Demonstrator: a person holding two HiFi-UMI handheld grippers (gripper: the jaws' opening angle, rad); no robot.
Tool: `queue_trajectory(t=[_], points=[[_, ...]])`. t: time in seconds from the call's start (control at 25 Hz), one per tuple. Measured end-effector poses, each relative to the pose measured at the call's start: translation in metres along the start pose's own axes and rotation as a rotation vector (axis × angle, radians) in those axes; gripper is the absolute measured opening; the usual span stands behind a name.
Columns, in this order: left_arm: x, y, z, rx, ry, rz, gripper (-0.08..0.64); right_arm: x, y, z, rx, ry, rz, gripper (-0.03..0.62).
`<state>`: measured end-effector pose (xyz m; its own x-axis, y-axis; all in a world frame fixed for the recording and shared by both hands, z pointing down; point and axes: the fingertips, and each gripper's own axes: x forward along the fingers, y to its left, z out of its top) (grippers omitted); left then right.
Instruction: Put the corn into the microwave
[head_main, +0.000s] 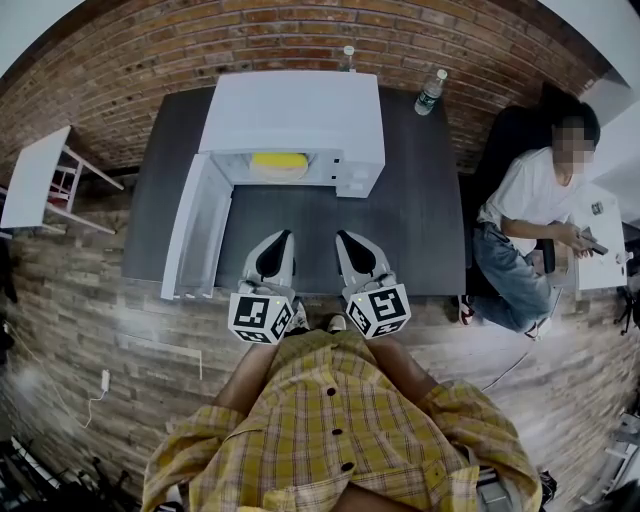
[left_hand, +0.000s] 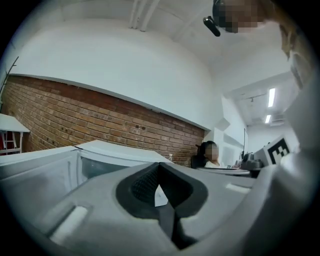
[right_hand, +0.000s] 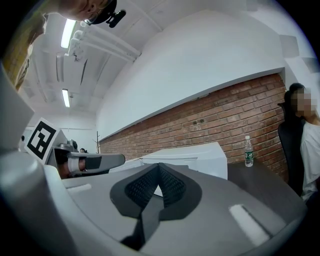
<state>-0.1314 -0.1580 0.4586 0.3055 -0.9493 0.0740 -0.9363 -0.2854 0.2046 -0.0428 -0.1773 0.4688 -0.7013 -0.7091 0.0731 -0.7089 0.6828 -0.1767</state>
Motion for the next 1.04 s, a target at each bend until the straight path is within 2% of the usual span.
queue_trajectory(t=[1.04], points=[[-0.0039, 0.0015, -0.0026, 0.133, 0.015, 0.044, -0.003, 0.0055, 0.0022, -0.0031, -0.002, 0.006, 0.018, 0.002]])
